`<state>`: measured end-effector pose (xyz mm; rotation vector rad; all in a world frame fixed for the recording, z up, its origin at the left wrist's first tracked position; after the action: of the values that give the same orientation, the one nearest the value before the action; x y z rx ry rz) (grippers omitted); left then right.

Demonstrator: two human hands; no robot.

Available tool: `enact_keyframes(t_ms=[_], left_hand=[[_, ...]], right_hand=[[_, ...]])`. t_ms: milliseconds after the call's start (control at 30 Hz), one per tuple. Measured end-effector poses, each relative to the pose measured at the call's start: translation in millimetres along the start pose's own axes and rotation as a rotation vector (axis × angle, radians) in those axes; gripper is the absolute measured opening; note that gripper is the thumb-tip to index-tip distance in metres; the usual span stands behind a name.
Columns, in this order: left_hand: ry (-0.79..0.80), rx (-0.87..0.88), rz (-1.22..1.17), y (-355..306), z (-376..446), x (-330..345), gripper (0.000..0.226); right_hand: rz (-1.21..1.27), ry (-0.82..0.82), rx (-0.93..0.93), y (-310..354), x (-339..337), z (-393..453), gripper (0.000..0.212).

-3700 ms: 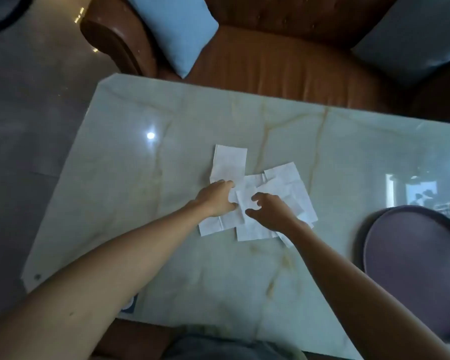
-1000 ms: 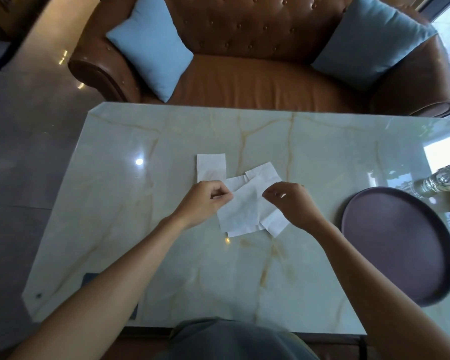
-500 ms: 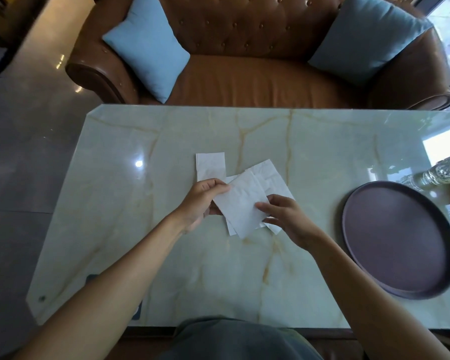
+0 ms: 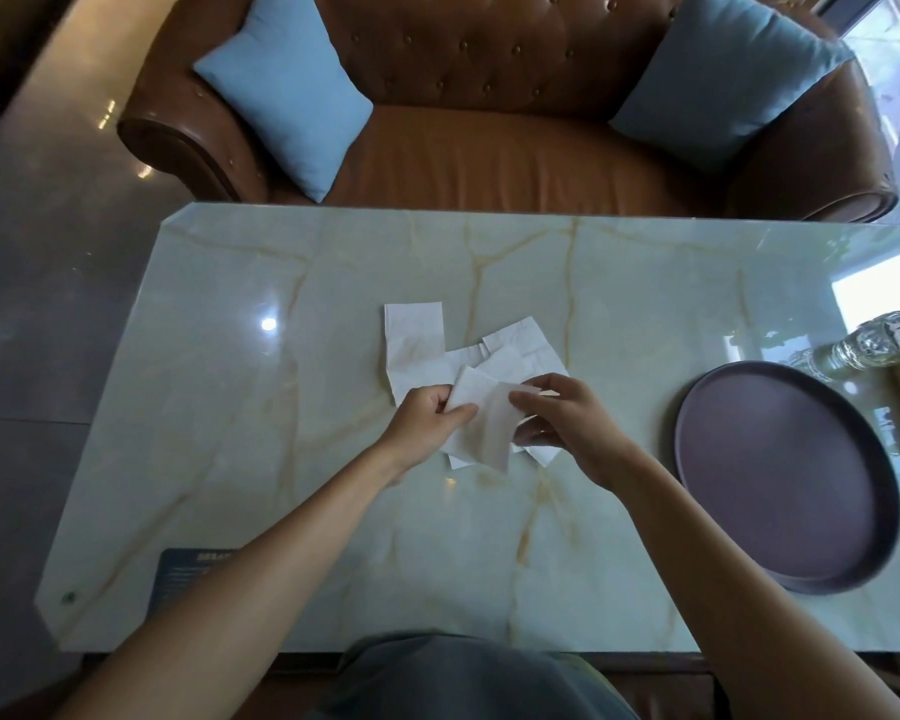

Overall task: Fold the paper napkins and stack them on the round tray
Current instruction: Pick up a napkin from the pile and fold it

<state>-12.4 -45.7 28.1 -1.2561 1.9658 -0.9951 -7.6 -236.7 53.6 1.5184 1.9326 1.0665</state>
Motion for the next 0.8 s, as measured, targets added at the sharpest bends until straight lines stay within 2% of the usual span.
enact_keyframes(t_ms=[67, 167, 267, 367, 467, 567, 700, 800], left_hand=[[-0.007, -0.031, -0.07, 3, 0, 4, 0.026], [0.007, -0.113, -0.26, 11, -2, 11, 0.046], [-0.007, -0.131, -0.342, 18, -1, 13, 0.04], [-0.017, -0.136, -0.423, 21, 0, 16, 0.033], [-0.005, -0.134, -0.513, 18, 0, 19, 0.028], [-0.004, -0.133, -0.582, 16, 1, 21, 0.033], [0.038, -0.159, -0.68, 14, 1, 24, 0.051], [0.022, -0.099, -0.589, 15, 3, 16, 0.043]], right_hand=[[0.024, 0.036, -0.006, 4, 6, -3, 0.027], [0.027, 0.106, 0.001, 7, 15, -6, 0.032], [0.007, 0.091, 0.001, 5, 14, -5, 0.027], [-0.055, -0.015, -0.015, -2, 8, -3, 0.019], [-0.144, -0.111, 0.025, -17, 6, 0, 0.031], [-0.082, -0.046, 0.126, -35, 15, 2, 0.04], [-0.039, -0.025, 0.1, -41, 19, 3, 0.019], [-0.076, -0.061, 0.069, -37, 16, 4, 0.012]])
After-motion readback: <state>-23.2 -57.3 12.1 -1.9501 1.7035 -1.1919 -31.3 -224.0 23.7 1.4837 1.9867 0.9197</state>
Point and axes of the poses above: each hand's wrist, its own z-axis towards the middle knuckle, its own x-axis out of the palm, y = z × x, the point moved 7 cm from there along z, towards the middle knuckle, and after that the axes turned 8 degrees about y, right-handed, at the moved point
